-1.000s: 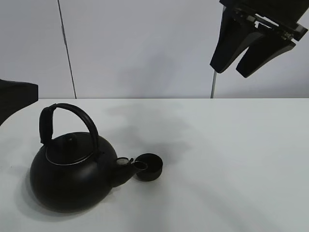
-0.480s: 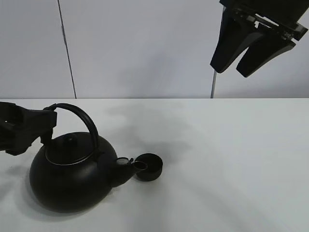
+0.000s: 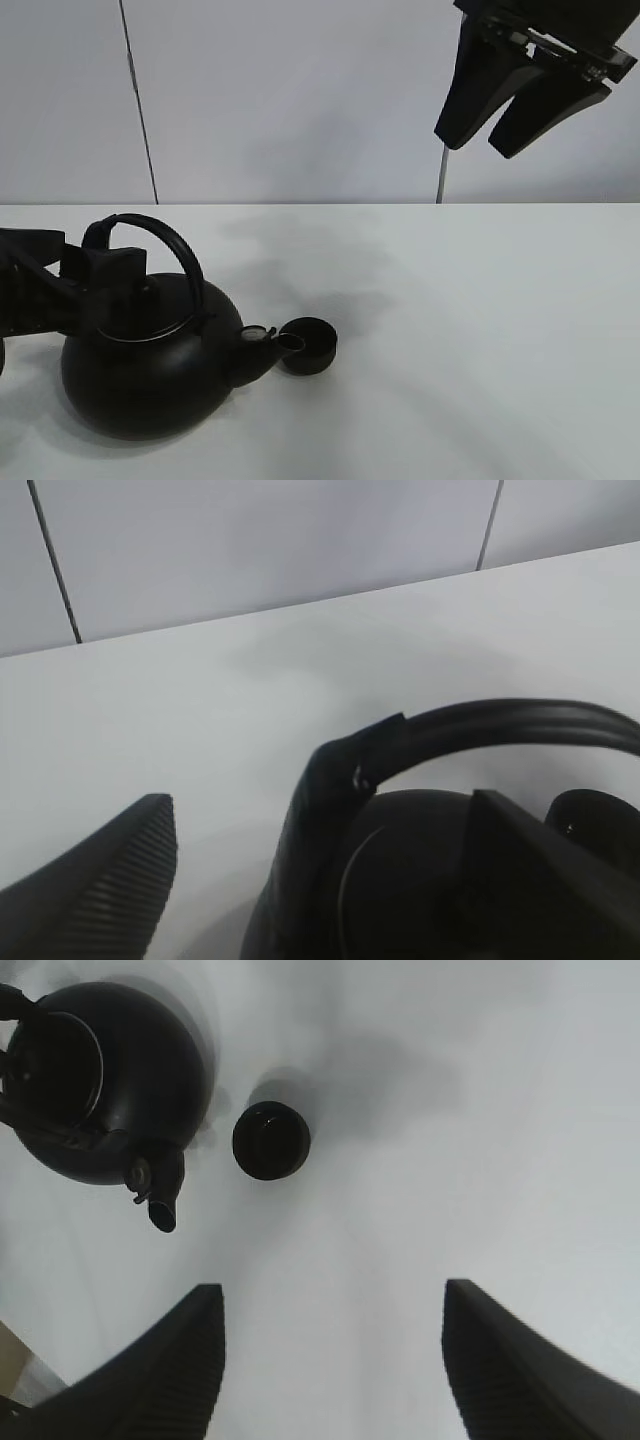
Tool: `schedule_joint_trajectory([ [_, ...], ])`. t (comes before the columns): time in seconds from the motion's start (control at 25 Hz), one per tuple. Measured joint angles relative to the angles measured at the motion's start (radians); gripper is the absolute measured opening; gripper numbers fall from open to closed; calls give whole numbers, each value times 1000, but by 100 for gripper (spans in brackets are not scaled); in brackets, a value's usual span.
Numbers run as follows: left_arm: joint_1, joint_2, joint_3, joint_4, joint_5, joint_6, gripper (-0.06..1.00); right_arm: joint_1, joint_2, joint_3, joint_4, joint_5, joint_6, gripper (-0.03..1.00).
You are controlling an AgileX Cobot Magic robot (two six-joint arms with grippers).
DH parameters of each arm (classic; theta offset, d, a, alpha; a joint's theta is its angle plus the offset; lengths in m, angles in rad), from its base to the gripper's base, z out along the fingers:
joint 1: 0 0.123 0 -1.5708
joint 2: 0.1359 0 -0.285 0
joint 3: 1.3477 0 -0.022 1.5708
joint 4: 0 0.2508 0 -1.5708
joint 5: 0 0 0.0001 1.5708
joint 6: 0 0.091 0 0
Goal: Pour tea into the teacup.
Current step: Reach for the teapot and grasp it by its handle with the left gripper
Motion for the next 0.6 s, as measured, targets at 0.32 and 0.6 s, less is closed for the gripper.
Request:
schedule_joint_trajectory([
  [0.32, 0, 18, -39, -19, 0, 96, 57, 0, 0, 0, -1, -14, 0, 43],
  [0.6, 0, 18, -41, -26, 1, 108, 44, 0, 0, 0, -1, -15, 0, 43],
])
